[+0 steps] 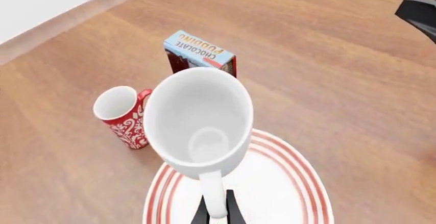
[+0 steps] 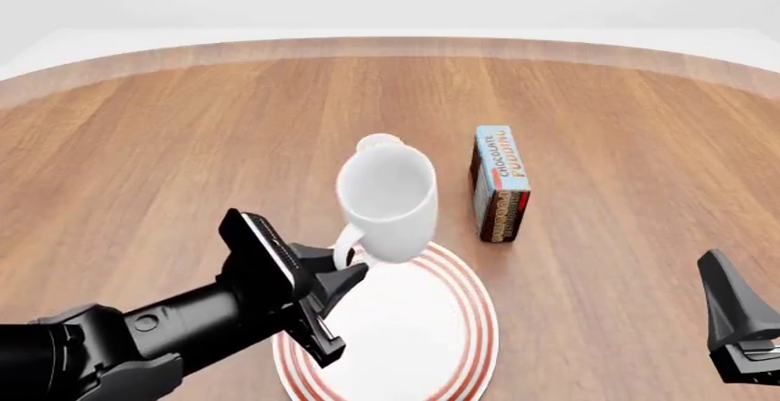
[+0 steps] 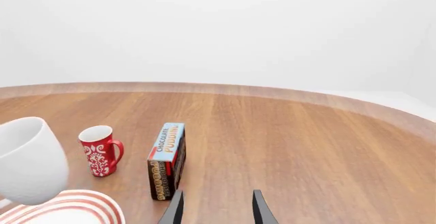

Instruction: Pick up the white mug and put it on the plate, and put the chocolate pudding to the right of the plate.

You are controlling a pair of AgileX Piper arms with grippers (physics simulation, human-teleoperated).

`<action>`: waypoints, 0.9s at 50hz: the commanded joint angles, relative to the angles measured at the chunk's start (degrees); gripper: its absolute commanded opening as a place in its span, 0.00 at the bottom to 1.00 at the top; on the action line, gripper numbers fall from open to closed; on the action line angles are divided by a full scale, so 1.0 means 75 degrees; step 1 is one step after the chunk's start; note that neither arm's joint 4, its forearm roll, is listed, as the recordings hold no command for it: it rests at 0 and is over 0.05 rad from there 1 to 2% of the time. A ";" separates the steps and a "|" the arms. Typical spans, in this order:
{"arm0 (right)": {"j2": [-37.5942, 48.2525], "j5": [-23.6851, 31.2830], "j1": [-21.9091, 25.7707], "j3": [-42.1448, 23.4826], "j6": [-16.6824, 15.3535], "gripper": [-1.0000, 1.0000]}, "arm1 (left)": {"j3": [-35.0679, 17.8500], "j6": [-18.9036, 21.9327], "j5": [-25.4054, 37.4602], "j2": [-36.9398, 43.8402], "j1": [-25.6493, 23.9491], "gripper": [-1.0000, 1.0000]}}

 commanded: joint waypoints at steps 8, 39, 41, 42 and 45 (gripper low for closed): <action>-0.0001 -0.0001 0.0008 -0.0001 -0.0016 1.00 | 0.0476 0.0036 -0.0345 0.0078 0.0203 0.00; -0.0002 0.0005 0.0002 -0.0008 -0.0015 1.00 | 0.0656 -0.0307 -0.0836 0.0963 -0.0038 0.00; -0.0002 0.0005 0.0002 -0.0008 -0.0016 1.00 | 0.0697 -0.0372 -0.0950 0.1127 -0.0093 0.00; -0.0002 0.0006 0.0005 -0.0008 -0.0014 1.00 | 0.0707 -0.0379 -0.0991 0.1191 -0.0108 0.00; -0.0002 0.0004 0.0004 -0.0008 -0.0012 1.00 | 0.0708 -0.0427 -0.1028 0.1294 -0.0150 0.00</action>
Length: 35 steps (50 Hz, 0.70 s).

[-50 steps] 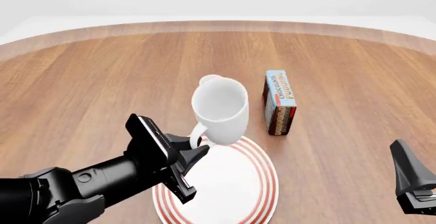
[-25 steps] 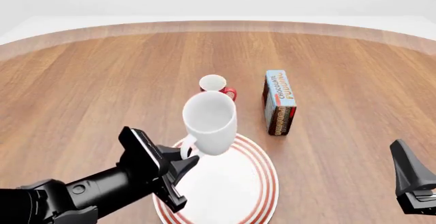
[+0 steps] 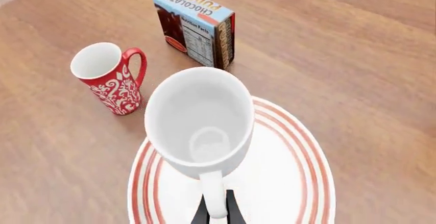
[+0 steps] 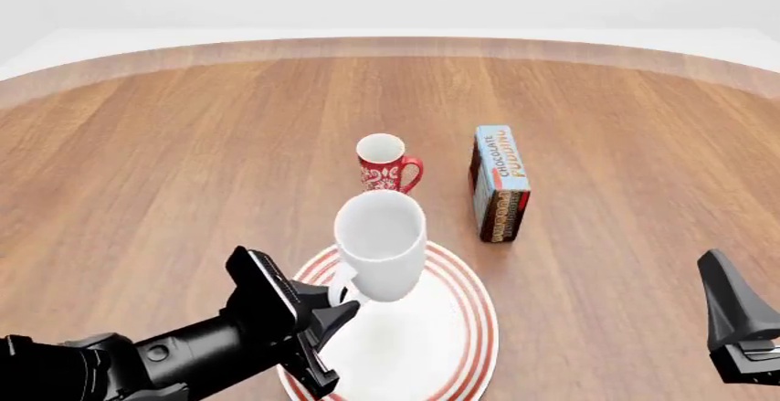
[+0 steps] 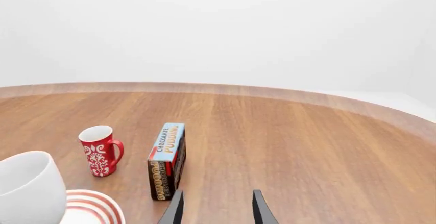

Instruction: Pick up the white mug and put it on the plate, and put the chocolate pudding to the right of the plate.

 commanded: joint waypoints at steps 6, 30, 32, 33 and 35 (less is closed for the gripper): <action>0.0000 0.0000 0.0000 0.0000 0.0000 1.00 | 0.0069 -0.0121 -0.0257 0.0475 -0.0110 0.00; 0.0000 0.0002 0.0001 0.0000 0.0000 1.00 | 0.0144 -0.0293 -0.0490 0.0883 -0.0142 0.00; 0.0000 0.0001 0.0000 0.0000 0.0000 1.00 | 0.0159 -0.0322 -0.0532 0.0929 -0.0141 0.00; 0.0000 0.0001 0.0000 0.0000 0.0000 1.00 | 0.0159 -0.0322 -0.0534 0.0930 -0.0141 0.00; 0.0000 0.0000 0.0002 0.0000 -0.0001 1.00 | 0.0159 -0.0339 -0.0554 0.0962 -0.0138 0.00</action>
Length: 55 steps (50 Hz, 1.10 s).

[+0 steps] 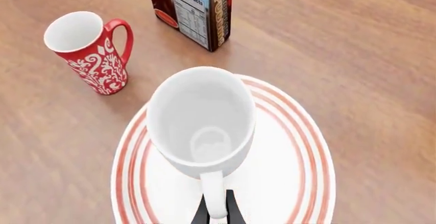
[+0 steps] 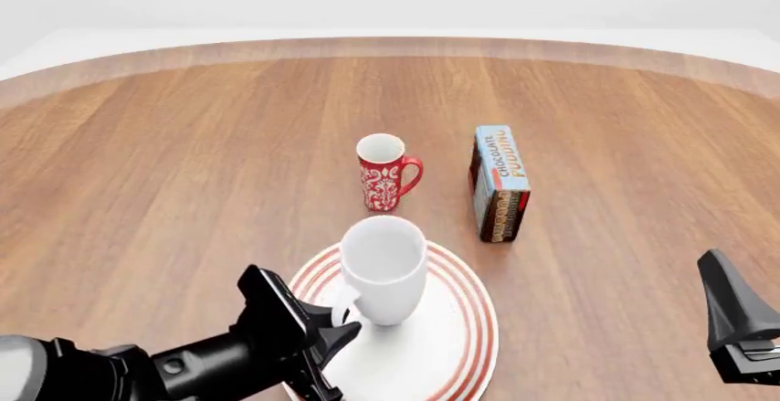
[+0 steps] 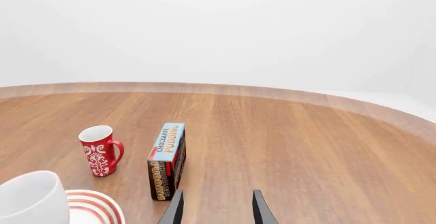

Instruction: Pick up the white mug and put it on the plate, and put the chocolate pudding to the right of the plate.

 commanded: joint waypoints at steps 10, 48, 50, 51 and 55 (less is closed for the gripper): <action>0.0000 0.0000 -0.0001 0.0000 0.0004 1.00 | 0.0030 -0.0053 -0.0162 0.0188 0.0053 0.00; 0.0000 0.0002 0.0000 0.0000 0.0003 1.00 | 0.0066 -0.0080 0.0077 -0.0075 0.0117 1.00; 0.0000 0.0001 0.0000 0.0000 0.0001 1.00 | 0.0065 -0.0099 0.0223 -0.0282 0.0090 1.00; 0.0000 0.0000 0.0000 0.0000 0.0001 1.00 | 0.0070 -0.0086 0.0285 -0.0382 0.0101 1.00; 0.0000 -0.0002 0.0003 0.0000 -0.0001 1.00 | 0.0090 -0.0053 0.0570 -0.0777 0.0092 1.00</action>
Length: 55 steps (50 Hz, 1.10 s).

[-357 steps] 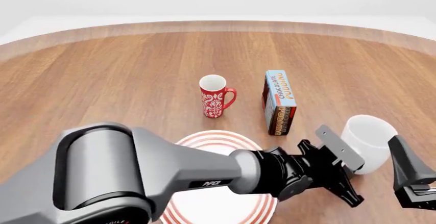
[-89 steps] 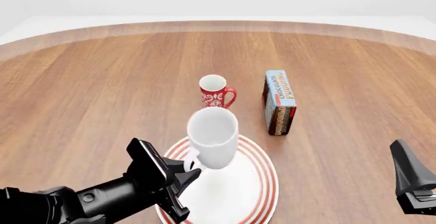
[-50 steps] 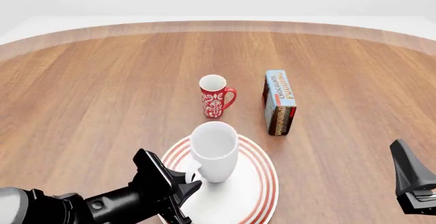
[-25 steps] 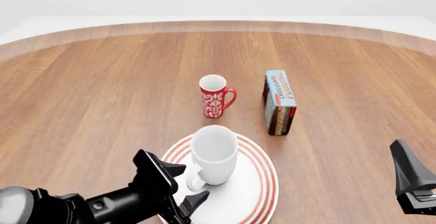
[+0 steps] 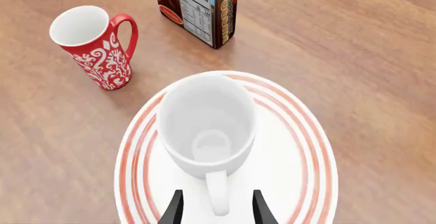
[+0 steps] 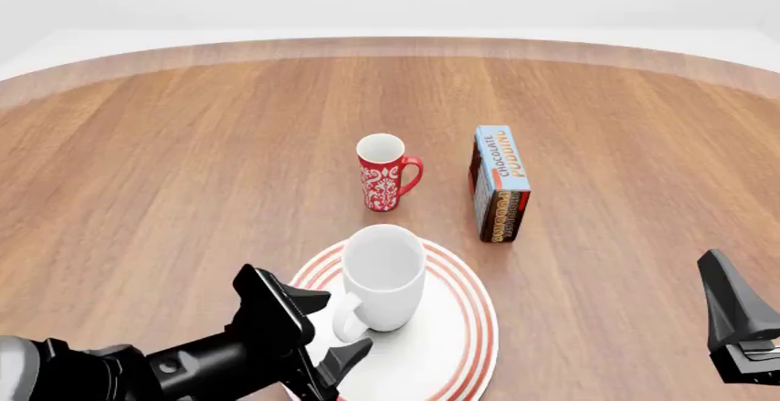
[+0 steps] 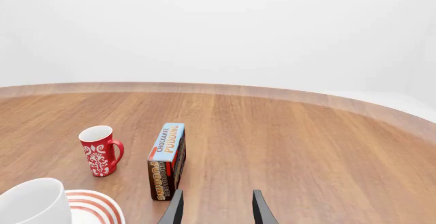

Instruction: Pick up the white mug and put it on the plate, and put the chocolate pudding to the right of the plate.

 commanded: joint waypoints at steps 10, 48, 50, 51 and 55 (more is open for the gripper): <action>0.0000 0.0001 -0.0003 0.0000 0.0000 1.00 | 0.0098 0.0084 0.0844 -0.1310 0.0051 1.00; 0.0003 -0.0035 0.0038 0.0017 -0.0047 1.00 | -0.0150 0.0790 0.3694 -0.5434 0.0829 1.00; 0.0003 -0.0035 0.0039 0.0016 -0.0049 1.00 | -0.0163 0.0836 0.3832 -0.5653 0.0923 1.00; 0.0003 -0.0035 0.0041 0.0015 -0.0053 1.00 | -0.0169 0.0864 0.3896 -0.5768 0.0981 1.00; 0.0003 -0.0033 0.0051 0.0014 -0.0060 1.00 | -0.0161 0.0949 0.4136 -0.6237 0.1315 1.00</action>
